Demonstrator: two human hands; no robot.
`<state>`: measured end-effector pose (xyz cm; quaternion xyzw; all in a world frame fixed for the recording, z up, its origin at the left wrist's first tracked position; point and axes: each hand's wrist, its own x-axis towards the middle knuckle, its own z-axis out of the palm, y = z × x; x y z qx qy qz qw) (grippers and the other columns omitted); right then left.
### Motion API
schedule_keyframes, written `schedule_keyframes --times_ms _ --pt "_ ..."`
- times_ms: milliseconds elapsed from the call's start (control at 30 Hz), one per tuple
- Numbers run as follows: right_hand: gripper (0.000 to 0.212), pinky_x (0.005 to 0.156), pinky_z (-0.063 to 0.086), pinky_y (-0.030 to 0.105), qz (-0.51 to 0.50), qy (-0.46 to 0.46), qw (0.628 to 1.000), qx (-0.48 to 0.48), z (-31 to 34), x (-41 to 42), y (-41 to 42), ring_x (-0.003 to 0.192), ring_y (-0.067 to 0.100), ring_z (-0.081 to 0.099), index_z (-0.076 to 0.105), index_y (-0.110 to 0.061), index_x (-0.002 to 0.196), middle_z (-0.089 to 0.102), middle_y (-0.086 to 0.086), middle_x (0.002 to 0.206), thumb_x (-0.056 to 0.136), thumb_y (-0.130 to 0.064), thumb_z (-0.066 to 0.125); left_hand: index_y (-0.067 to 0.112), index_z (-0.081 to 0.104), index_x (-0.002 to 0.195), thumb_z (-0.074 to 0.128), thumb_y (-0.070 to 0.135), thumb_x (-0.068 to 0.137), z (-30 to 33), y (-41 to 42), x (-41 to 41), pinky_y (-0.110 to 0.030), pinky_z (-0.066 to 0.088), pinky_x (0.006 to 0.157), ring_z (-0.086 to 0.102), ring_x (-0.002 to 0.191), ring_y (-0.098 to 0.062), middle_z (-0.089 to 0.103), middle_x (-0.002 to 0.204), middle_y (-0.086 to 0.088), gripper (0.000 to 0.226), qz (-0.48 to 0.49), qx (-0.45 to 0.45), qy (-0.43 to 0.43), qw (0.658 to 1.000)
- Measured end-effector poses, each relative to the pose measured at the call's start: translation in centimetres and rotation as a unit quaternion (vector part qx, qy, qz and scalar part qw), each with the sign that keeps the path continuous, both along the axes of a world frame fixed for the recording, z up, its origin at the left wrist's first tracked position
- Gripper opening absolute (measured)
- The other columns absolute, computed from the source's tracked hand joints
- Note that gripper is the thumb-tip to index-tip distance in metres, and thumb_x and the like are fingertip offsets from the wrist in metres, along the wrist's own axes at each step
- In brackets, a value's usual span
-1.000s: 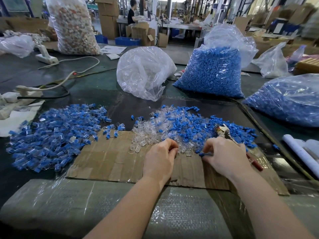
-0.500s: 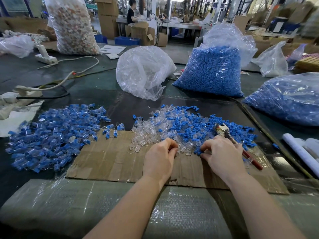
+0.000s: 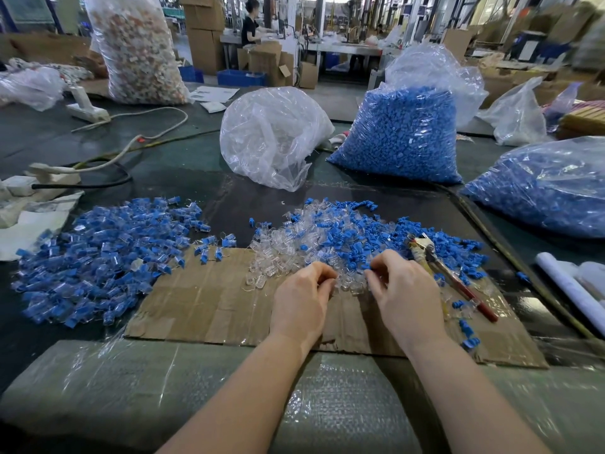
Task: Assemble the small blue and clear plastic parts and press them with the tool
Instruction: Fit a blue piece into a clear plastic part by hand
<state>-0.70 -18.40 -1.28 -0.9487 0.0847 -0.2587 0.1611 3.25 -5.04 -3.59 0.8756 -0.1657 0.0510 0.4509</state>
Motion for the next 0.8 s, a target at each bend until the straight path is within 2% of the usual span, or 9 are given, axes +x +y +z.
schedule_keyframes --times_ms 100,167,267,567,800 --pt "0.004 0.067 0.044 0.027 0.031 -0.024 0.999 0.03 -0.9 -0.1 0.7 0.072 0.017 0.055 0.066 -0.011 0.085 0.065 0.0 0.077 0.084 -0.015 0.068 0.026 0.063 0.096 0.056 0.021 0.092 -0.1 0.1 0.0 -0.006 0.04 0.065 0.055 0.078 0.0 0.062 0.085 0.013 0.01 0.002 0.003 0.009 1.0" --pt "0.002 0.068 0.043 0.028 0.041 -0.052 0.997 0.049 -1.6 -0.3 0.9 0.074 0.02 0.059 0.07 -0.009 0.084 0.068 0.002 0.078 0.082 -0.01 0.069 0.025 0.064 0.097 0.057 0.02 0.092 -0.1 0.1 0.0 -0.014 0.043 0.072 0.058 0.084 -0.006 0.066 0.089 0.009 0.01 0.005 0.009 0.006 1.0" --pt "0.006 0.071 0.045 0.03 0.052 -0.074 0.993 0.073 -2.2 -0.5 1.0 0.076 0.021 0.06 0.071 -0.009 0.087 0.069 0.001 0.081 0.082 -0.005 0.069 0.024 0.063 0.097 0.06 0.02 0.09 -0.1 0.0 0.0 -0.02 0.046 0.078 0.059 0.085 -0.008 0.066 0.09 0.009 0.01 0.004 0.004 0.009 1.0" --pt "0.009 0.069 0.031 0.03 0.043 -0.056 0.997 0.044 -2.5 -0.7 1.2 0.069 0.019 0.053 0.066 -0.015 0.074 0.064 -0.003 0.07 0.08 -0.016 0.072 0.028 0.063 0.089 0.062 0.018 0.088 0.0 0.1 0.0 -0.029 0.051 0.079 0.061 0.079 -0.006 0.065 0.08 0.012 0.01 -0.006 -0.041 0.041 0.998" --pt "0.012 0.072 0.029 0.031 0.045 -0.026 0.998 0.039 -2.8 -0.5 1.1 0.074 0.021 0.055 0.067 -0.015 0.074 0.065 -0.003 0.071 0.082 -0.024 0.07 0.032 0.064 0.084 0.064 0.017 0.086 -0.1 0.2 0.1 -0.029 0.052 0.081 0.062 0.08 -0.004 0.067 0.081 0.013 0.015 -0.044 -0.047 0.051 0.997"
